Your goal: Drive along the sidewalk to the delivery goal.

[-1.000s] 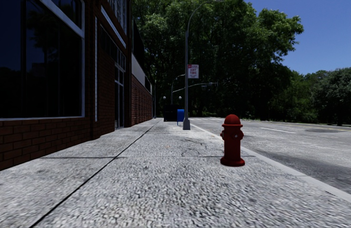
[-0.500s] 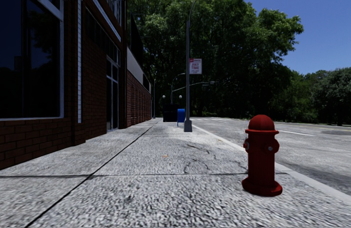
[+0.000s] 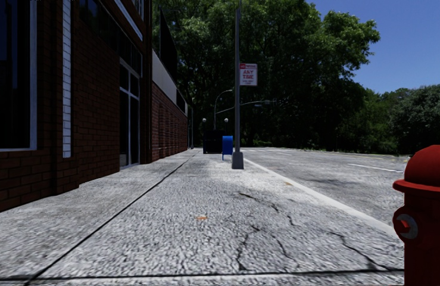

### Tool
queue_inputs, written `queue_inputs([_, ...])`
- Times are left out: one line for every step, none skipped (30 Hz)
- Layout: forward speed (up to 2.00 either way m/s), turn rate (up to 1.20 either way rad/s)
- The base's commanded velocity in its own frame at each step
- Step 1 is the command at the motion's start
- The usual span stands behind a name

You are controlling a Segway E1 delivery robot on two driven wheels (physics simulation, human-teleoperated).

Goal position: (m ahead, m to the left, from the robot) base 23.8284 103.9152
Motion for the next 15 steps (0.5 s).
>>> queue_inputs([2.00, 0.00])
queue_inputs([2.00, 0.00])
queue_inputs([2.00, 0.00])
queue_inputs([2.00, 0.00])
queue_inputs([2.00, 0.00])
queue_inputs([2.00, 0.00])
queue_inputs([2.00, 0.00])
queue_inputs([2.00, 0.00])
queue_inputs([2.00, 0.00])
queue_inputs([2.00, 0.00])
queue_inputs([2.00, 0.00])
queue_inputs([2.00, 0.00])
queue_inputs([2.00, 0.00])
queue_inputs([2.00, 0.00])
queue_inputs([2.00, 0.00])
